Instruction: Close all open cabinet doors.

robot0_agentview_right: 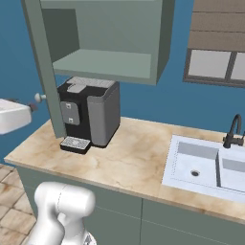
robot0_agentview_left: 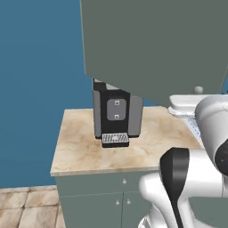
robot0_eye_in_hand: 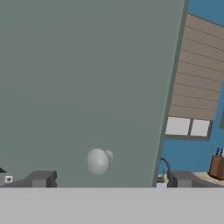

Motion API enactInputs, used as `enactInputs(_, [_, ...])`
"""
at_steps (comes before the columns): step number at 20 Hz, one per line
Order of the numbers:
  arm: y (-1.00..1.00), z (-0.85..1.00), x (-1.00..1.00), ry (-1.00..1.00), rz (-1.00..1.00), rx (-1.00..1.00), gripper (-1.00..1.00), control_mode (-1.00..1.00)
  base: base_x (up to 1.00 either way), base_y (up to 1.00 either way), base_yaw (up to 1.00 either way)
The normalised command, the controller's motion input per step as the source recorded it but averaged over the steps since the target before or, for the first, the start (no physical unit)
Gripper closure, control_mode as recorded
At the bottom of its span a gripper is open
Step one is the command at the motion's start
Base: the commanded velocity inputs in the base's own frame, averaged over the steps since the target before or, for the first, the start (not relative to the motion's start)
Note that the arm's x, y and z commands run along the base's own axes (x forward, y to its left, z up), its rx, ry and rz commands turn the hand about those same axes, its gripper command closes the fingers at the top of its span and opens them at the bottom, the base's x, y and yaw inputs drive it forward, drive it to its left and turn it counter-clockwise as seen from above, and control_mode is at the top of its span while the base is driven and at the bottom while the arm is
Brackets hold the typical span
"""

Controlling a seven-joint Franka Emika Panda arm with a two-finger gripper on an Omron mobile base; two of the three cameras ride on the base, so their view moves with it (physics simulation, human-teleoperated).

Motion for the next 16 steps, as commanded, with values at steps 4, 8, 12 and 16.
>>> enactInputs(4, [-0.22,-0.01,0.38,0.0,0.01,0.0,-1.0,-1.0,0.0,0.0,0.0])
enactInputs(8, [-0.21,-0.04,0.41,0.0,0.0,0.0,-1.0,-1.0,0.0,0.0,0.0])
enactInputs(12, [-0.21,-0.04,0.41,0.0,0.01,0.0,-1.0,-1.0,0.0,0.0,0.0])
enactInputs(16, [-0.23,-0.02,0.45,0.0,0.01,0.0,-1.0,-1.0,0.0,0.0,0.0])
